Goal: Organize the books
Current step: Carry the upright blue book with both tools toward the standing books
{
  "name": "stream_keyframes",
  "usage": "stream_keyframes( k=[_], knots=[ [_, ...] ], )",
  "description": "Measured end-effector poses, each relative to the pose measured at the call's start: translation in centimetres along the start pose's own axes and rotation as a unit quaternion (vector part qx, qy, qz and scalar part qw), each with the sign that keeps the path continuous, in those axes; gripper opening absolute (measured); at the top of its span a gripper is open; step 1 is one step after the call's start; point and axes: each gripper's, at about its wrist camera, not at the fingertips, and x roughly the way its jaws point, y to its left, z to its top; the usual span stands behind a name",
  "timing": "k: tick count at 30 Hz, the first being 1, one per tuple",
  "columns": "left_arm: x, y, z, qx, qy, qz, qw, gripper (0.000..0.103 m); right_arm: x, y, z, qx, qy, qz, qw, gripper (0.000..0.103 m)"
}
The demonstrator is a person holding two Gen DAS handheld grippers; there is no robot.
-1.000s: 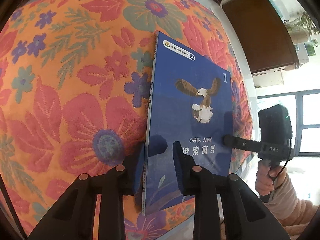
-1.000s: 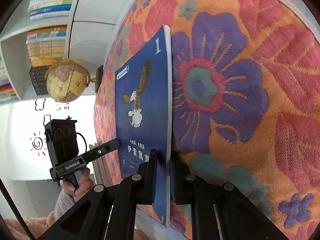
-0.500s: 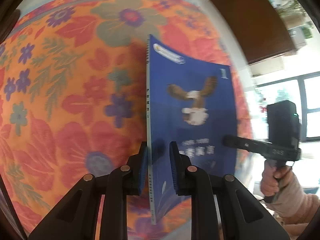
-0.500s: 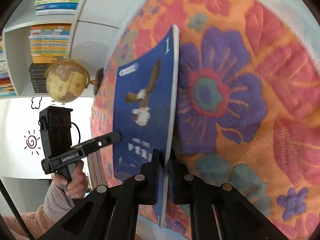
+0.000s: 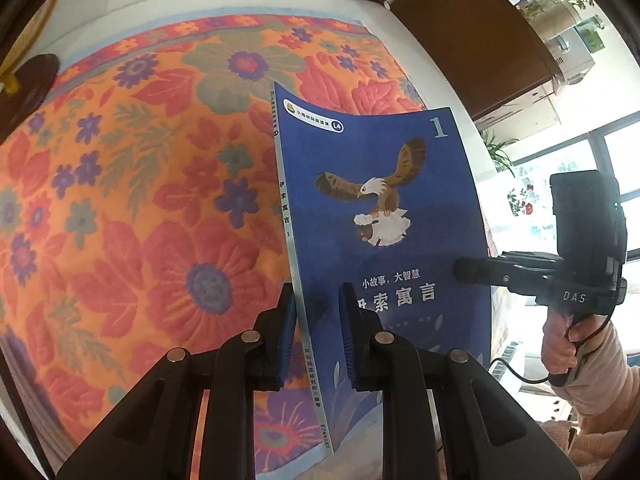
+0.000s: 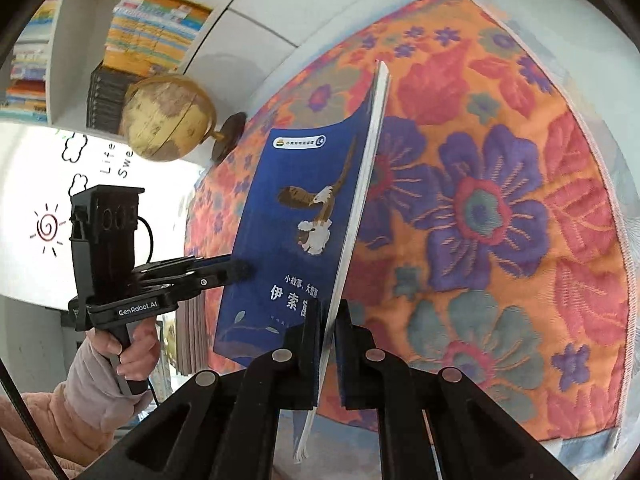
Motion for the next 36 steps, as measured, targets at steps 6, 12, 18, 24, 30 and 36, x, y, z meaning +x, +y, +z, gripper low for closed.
stream_keyframes(
  k=[6,12,18,24,30,36],
  knots=[
    [-2.7,0.9,-1.5,0.002,-0.018,0.014,0.9997,0.017,0.3,2.7,-0.5,-0.015,-0.002,0.005,1.000,0.007],
    [-5.4,2.0,-3.0,0.006,-0.032,0.020,0.9993,0.017,0.6,5.4,-0.9,-0.021,0.000,0.016,1.000,0.007],
    [-7.3,3.5,-4.4,-0.005,-0.044,0.030,0.9985,0.017,1.6,8.5,-1.0,-0.043,0.003,0.016,0.999,0.007],
    [-9.5,5.6,-6.1,-0.014,-0.051,0.045,0.9976,0.017,3.1,11.4,-1.1,-0.064,0.010,0.020,0.998,0.007],
    [-11.1,7.7,-7.7,-0.022,-0.057,0.051,0.9968,0.017,5.0,14.0,-1.4,-0.075,0.016,0.023,0.997,0.007],
    [-12.4,9.6,-8.7,-0.029,-0.065,0.046,0.9964,0.017,6.2,16.2,-1.8,-0.085,0.018,0.023,0.996,0.007]
  ],
)
